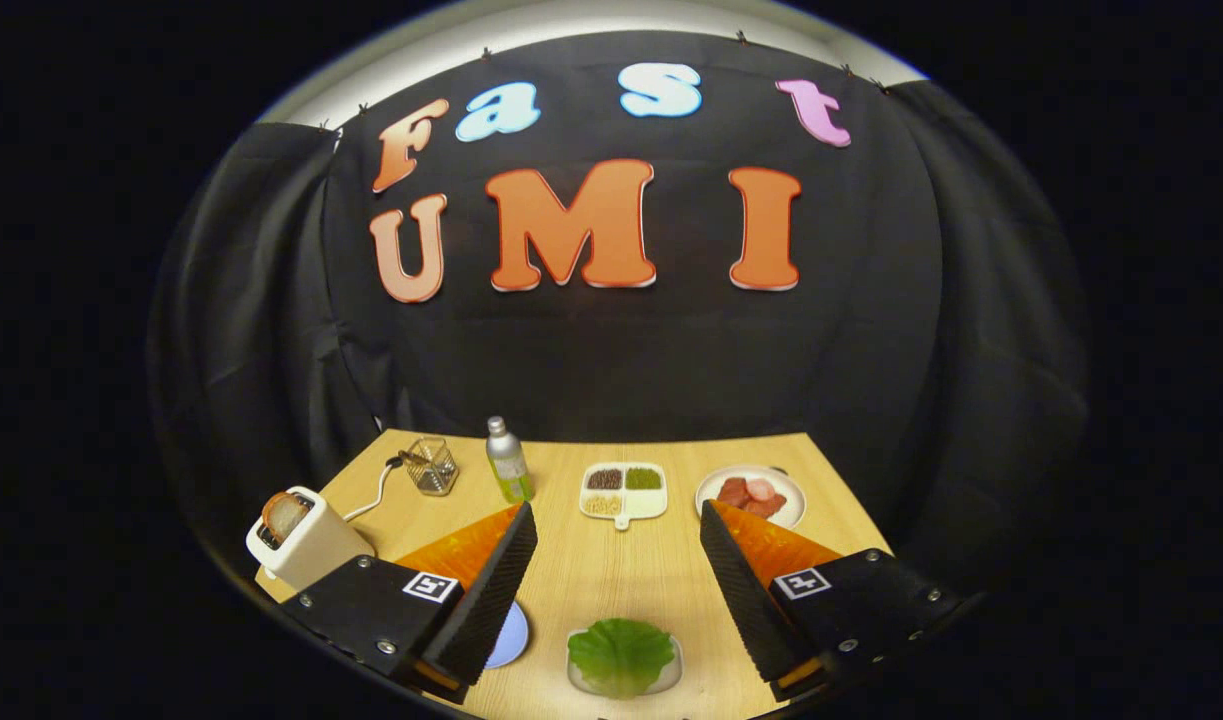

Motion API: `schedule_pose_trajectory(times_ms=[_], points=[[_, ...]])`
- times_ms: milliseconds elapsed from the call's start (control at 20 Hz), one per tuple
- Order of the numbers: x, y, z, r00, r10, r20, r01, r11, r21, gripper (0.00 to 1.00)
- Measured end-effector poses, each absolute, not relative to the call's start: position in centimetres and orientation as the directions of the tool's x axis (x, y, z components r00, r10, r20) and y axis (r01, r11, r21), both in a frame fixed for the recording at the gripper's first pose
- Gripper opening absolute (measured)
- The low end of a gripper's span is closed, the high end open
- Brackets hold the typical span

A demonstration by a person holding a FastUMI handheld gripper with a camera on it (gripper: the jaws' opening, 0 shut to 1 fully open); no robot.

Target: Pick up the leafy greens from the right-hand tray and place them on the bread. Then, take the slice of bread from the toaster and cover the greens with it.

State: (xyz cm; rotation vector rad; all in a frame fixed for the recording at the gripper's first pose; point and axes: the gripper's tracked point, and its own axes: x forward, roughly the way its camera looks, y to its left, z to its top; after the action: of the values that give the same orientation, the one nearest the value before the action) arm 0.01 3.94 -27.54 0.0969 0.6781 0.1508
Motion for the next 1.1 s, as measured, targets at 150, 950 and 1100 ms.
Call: schedule_pose_trajectory(times_ms=[150,950,1100], points=[[-1.4,4.6,-31.3,0.678,0.204,-0.706,-0.105,0.978,0.182,0.99],[-11.2,4.7,-47.7,0.205,0.179,-0.962,-0.138,0.979,0.153,0.96],[-12.1,4.5,-49.5,0.155,0.160,-0.975,-0.155,0.978,0.136,0.96]])
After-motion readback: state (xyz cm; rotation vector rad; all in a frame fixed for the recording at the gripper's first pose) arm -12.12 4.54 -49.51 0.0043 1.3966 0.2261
